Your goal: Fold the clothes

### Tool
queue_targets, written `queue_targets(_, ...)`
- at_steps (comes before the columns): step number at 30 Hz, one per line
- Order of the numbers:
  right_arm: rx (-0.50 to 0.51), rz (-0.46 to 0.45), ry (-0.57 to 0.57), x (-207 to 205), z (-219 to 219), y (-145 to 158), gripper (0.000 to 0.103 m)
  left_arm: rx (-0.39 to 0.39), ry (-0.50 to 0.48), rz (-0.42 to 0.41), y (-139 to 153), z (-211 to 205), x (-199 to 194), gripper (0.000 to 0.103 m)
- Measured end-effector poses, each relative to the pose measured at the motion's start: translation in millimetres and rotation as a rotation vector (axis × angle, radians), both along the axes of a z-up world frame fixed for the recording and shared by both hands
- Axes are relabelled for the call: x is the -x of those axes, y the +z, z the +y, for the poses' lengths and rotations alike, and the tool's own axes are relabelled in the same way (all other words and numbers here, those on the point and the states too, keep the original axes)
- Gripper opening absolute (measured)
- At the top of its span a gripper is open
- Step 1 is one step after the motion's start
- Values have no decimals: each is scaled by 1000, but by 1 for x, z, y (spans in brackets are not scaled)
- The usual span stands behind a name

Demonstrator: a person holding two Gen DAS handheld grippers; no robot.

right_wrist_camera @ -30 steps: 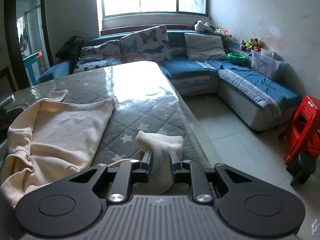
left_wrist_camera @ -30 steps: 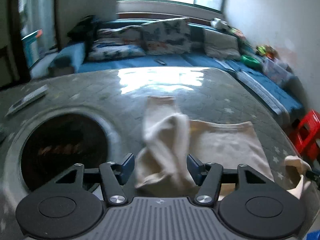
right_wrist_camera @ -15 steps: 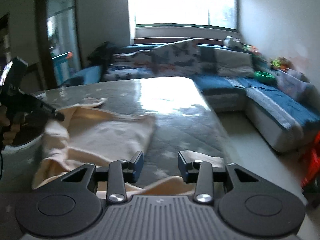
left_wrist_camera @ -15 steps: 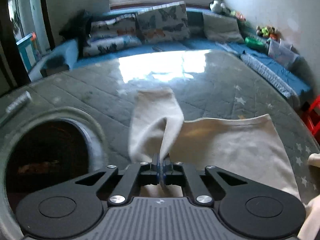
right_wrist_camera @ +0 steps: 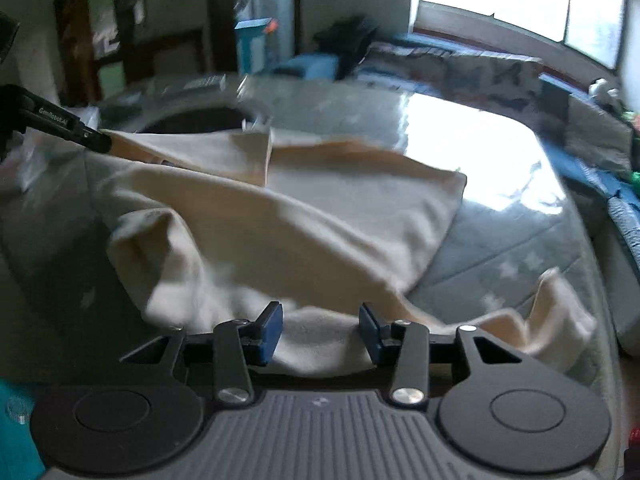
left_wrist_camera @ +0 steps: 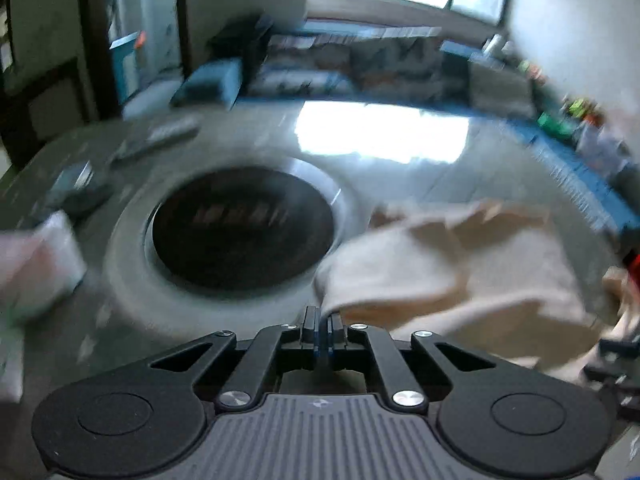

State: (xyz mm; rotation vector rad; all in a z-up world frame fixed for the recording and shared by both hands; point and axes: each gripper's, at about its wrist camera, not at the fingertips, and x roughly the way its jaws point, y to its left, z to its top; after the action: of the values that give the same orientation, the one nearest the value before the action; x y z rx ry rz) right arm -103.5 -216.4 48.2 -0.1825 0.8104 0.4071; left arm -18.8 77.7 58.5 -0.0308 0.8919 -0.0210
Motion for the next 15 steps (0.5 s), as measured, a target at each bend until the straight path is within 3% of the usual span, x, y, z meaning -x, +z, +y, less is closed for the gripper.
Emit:
queue_targets(3,32,38,29,5,3,-5,43,0,38,81,-14,15,0,21)
queue_targets(6,26,55,48,8,1,2,43,-23,24,62,-8,15,0,36)
queue_targets(7,16,56,44,6,-2,6,43,-31,18,54,-6,15,-1,46)
queue_targets(9,-4,57,37,3,-6,13,43,-22,-10,17,4,8,-6,54)
queue_targets(15,-5,13,-46,-39,-26,26,42,-14,-90,-54,14,-23,-46,54)
